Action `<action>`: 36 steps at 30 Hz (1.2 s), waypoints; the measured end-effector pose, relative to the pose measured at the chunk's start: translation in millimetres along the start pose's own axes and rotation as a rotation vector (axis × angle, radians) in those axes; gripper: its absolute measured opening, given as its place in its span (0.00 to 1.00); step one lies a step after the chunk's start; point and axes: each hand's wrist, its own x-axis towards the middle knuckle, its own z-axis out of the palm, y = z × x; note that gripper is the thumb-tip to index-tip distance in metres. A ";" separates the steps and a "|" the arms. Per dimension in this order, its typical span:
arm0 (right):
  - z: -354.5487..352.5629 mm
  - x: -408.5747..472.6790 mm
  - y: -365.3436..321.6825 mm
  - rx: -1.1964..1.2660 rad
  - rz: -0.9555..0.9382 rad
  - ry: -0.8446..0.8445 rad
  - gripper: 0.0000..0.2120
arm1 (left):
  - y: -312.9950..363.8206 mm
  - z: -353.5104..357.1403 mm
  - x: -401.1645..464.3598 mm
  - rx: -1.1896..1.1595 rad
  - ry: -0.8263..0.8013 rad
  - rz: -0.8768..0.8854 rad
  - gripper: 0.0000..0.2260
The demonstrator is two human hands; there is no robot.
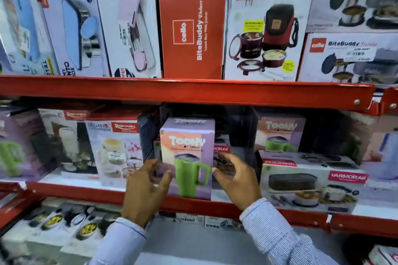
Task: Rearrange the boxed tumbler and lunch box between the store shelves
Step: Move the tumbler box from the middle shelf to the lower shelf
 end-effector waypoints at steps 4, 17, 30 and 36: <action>11.8 2.4 1.1 0.108 0.124 -0.137 0.26 | -2.5 14.9 3.2 -0.132 -0.168 -0.047 0.16; -39.8 -78.9 -8.9 0.228 -0.288 0.166 0.18 | 16.9 5.1 -73.2 -0.353 0.284 0.325 0.15; -55.1 -215.4 121.2 0.046 -0.061 -0.033 0.24 | -24.1 74.1 -209.8 -0.318 -0.272 0.099 0.26; -26.0 -233.0 179.6 0.089 0.353 -0.241 0.23 | -55.2 136.4 -231.6 -0.305 -0.558 -0.242 0.23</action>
